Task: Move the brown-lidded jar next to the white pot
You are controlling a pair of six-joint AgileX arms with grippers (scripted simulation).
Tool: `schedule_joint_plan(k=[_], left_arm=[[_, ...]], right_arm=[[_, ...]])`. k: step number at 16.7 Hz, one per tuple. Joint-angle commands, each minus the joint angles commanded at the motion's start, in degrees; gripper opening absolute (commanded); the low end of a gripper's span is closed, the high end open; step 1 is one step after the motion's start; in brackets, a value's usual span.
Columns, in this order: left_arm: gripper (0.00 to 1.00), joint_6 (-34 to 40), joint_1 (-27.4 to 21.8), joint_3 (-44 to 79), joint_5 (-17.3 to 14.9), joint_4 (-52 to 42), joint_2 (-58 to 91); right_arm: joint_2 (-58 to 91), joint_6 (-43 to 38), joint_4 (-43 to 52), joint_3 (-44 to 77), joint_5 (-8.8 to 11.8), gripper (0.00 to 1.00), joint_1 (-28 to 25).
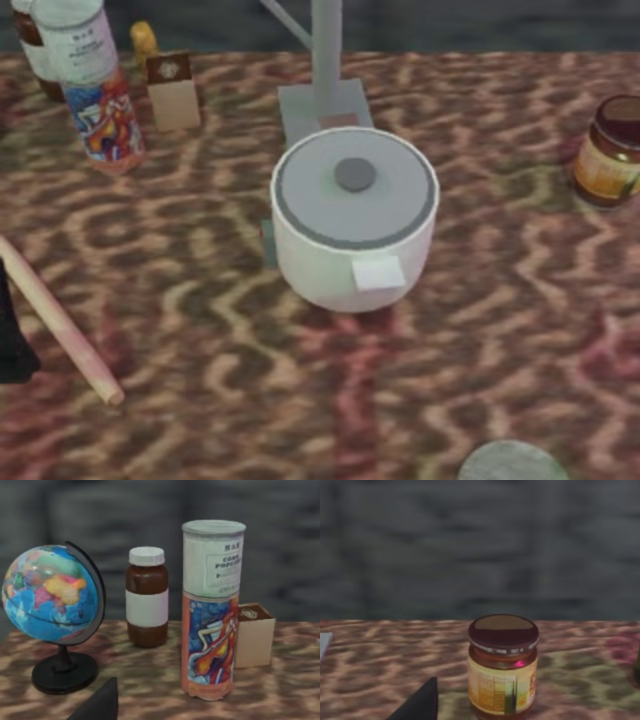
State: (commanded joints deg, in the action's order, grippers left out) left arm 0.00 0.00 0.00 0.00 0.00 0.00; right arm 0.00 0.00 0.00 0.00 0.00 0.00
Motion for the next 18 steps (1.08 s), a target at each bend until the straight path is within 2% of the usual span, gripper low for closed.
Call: schedule_joint_plan(k=[4,9,13,18], left_arm=[[1.00,0.00,0.00,0.00,0.00,0.00,0.00],[1.00,0.00,0.00,0.00,0.00,0.00,0.00],[1.00,0.00,0.00,0.00,0.00,0.00,0.00],[1.00,0.00,0.00,0.00,0.00,0.00,0.00]], right_arm=[[1.54,0.26,1.52,0.98,-0.16,1.00,0.23],[14.35,3.02,12.68,11.07,-0.85,1.00,1.55],[30.80,7.26,24.82,27.45,-1.12,1.00,2.65],[55.64,14.45,39.40,57.44,-0.91,1.00,3.70]])
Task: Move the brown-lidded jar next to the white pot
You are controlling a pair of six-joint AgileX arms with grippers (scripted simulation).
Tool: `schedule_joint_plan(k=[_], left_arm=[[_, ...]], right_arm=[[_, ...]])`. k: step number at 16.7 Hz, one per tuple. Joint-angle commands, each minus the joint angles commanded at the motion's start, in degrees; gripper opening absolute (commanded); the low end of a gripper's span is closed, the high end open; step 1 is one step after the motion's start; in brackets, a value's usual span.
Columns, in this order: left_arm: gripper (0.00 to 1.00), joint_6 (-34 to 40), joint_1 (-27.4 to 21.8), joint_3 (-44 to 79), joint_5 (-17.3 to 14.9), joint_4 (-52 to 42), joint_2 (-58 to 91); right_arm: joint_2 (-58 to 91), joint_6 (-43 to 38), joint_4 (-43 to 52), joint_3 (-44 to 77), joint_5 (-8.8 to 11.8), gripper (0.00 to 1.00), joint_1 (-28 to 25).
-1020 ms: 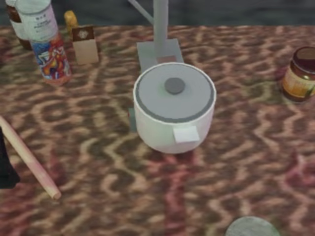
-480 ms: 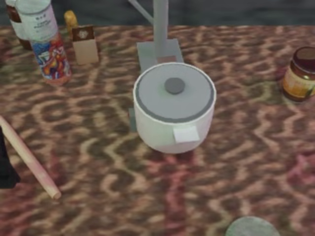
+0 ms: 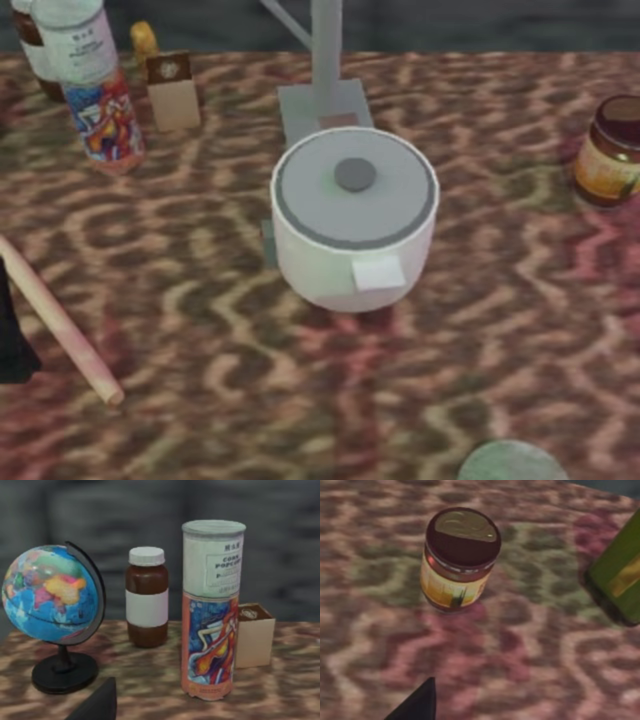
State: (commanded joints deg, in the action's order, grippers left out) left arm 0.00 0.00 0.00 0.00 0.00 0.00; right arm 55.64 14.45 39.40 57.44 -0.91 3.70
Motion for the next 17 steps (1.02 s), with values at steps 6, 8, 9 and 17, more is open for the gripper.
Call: schedule_joint_plan(k=[6,8,9,17], left_arm=[[1.00,0.00,0.00,0.00,0.00,0.00,0.00],[1.00,0.00,0.00,0.00,0.00,0.00,0.00],[1.00,0.00,0.00,0.00,0.00,0.00,0.00],[1.00,0.00,0.00,0.00,0.00,0.00,0.00]], right_arm=[[33.52,10.65,15.16,41.58,1.17,1.00,0.21],[45.03,14.45,20.09,54.16,1.74,1.00,-0.03],[50.71,16.33,22.59,59.83,2.04,1.00,-0.20],[87.54,28.80,41.46,88.31,4.13,1.00,-1.96]])
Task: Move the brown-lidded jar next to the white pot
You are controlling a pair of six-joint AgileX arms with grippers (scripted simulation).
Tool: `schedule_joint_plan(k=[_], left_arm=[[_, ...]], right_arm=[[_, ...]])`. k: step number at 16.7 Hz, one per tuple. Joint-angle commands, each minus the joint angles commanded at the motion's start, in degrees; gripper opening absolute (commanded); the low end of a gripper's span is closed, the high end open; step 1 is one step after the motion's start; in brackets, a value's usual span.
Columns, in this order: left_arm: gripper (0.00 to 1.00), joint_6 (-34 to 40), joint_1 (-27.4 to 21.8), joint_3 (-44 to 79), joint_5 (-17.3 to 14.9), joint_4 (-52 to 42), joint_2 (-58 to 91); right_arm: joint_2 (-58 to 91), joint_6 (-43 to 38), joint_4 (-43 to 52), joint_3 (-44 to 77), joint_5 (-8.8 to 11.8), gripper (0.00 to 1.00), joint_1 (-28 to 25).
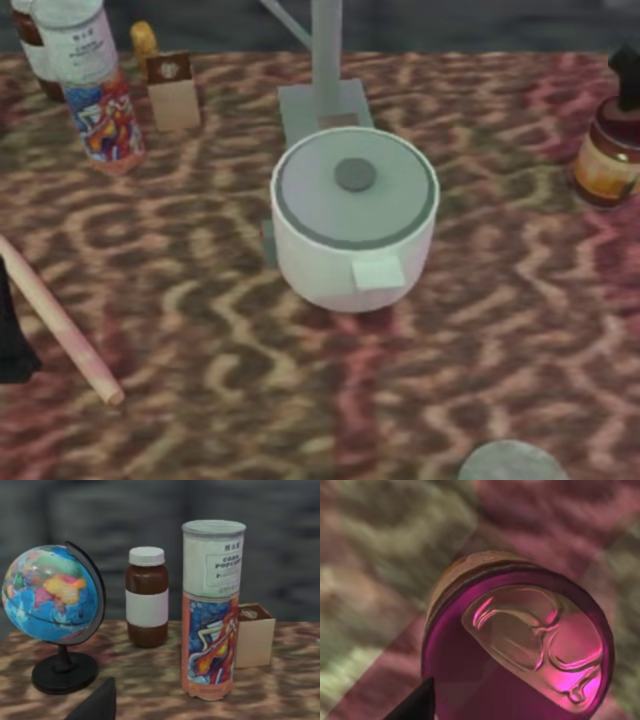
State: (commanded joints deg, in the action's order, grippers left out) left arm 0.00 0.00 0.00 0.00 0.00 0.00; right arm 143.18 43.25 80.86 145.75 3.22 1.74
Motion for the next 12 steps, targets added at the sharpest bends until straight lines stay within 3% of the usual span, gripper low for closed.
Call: schedule_joint_plan(k=[4,12], left_arm=[[1.00,0.00,0.00,0.00,0.00,0.00,0.00],[1.00,0.00,0.00,0.00,0.00,0.00,0.00]], right_arm=[[6.42,2.46,4.50,3.26,0.44,1.00,-0.52],[6.26,2.49,2.28,0.84,0.45,1.00,-0.50]])
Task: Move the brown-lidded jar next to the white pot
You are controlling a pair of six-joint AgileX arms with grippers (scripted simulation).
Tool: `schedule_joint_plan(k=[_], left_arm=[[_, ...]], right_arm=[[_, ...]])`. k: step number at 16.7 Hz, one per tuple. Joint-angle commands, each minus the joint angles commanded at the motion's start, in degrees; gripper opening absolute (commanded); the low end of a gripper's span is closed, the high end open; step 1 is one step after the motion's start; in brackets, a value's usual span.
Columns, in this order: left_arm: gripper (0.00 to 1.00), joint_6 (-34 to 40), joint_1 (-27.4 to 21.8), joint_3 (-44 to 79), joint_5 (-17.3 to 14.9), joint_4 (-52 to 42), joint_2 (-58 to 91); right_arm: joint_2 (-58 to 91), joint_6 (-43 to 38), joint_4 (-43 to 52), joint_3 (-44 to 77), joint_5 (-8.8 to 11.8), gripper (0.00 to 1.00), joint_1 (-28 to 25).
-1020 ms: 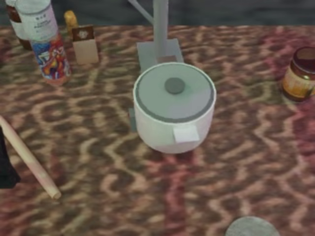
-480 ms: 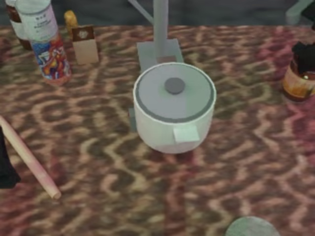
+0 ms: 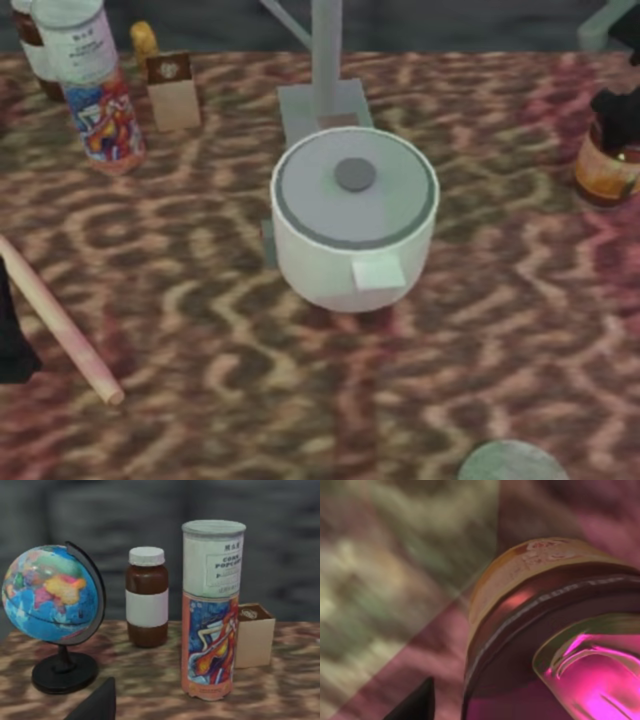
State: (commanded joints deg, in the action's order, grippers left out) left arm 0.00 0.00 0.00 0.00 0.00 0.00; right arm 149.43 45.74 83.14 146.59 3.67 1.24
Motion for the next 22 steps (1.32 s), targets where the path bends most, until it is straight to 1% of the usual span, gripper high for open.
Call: schedule_joint_plan(k=[6,11,22], left_arm=[[1.00,0.00,0.00,0.00,0.00,0.00,0.00],[1.00,0.00,0.00,0.00,0.00,0.00,0.00],[1.00,0.00,0.00,0.00,0.00,0.00,0.00]], right_arm=[[-1.07,-0.44,-9.52,-10.61,-0.02,1.00,-0.45],[-1.12,-0.47,-10.33,-11.42,-0.02,1.00,-0.48],[-1.12,-0.47,-10.33,-11.42,-0.02,0.17,-0.48]])
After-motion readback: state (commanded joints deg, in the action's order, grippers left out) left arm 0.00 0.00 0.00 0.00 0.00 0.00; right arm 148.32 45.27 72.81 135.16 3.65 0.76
